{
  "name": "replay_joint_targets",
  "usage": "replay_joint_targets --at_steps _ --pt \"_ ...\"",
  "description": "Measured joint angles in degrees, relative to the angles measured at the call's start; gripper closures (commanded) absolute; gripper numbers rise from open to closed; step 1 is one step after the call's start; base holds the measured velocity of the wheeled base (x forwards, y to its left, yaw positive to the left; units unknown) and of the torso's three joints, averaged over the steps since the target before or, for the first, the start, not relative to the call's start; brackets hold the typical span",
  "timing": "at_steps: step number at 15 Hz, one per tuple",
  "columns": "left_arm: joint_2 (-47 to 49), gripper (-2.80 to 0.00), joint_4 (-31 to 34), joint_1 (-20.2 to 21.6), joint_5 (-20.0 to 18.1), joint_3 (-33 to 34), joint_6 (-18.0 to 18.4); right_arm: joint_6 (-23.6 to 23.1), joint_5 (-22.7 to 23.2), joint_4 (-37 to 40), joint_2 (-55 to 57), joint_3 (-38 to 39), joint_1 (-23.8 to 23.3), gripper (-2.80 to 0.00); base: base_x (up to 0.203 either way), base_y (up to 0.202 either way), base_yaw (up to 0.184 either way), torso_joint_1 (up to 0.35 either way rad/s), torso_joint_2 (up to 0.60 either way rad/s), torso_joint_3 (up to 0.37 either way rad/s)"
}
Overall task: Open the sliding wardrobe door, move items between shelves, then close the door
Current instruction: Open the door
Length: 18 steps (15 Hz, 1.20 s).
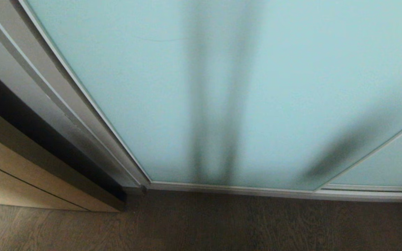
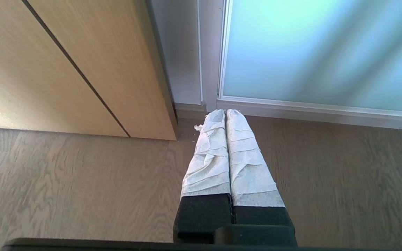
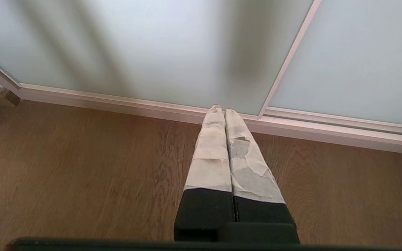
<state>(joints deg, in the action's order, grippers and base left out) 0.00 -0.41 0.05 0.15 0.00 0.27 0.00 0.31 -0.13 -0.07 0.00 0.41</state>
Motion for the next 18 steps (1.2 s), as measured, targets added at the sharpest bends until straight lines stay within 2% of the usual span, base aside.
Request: replay_joint_targets --at_steps 8,12,16,18 --pt "0.00 0.00 0.01 0.00 0.01 0.00 -0.13 0.00 0.02 -0.05 0.00 0.00 0.00 0.00 0.000 0.000 0.000 0.000 0.00 0.000" --pt "0.02 0.00 0.17 0.00 0.37 -1.52 1.07 0.00 -0.01 -0.02 0.00 0.00 0.00 0.00 0.000 0.000 0.000 0.000 0.00 0.000" --pt "0.82 0.00 0.94 0.02 -0.39 -13.41 3.00 0.00 0.03 -0.04 0.00 0.00 0.00 0.00 0.000 0.000 0.000 0.000 0.00 0.000" --pt "3.85 0.00 0.66 0.00 -0.53 -22.13 3.12 0.00 0.02 -0.02 0.00 0.00 0.00 0.00 0.000 0.000 0.000 0.000 0.00 0.000"
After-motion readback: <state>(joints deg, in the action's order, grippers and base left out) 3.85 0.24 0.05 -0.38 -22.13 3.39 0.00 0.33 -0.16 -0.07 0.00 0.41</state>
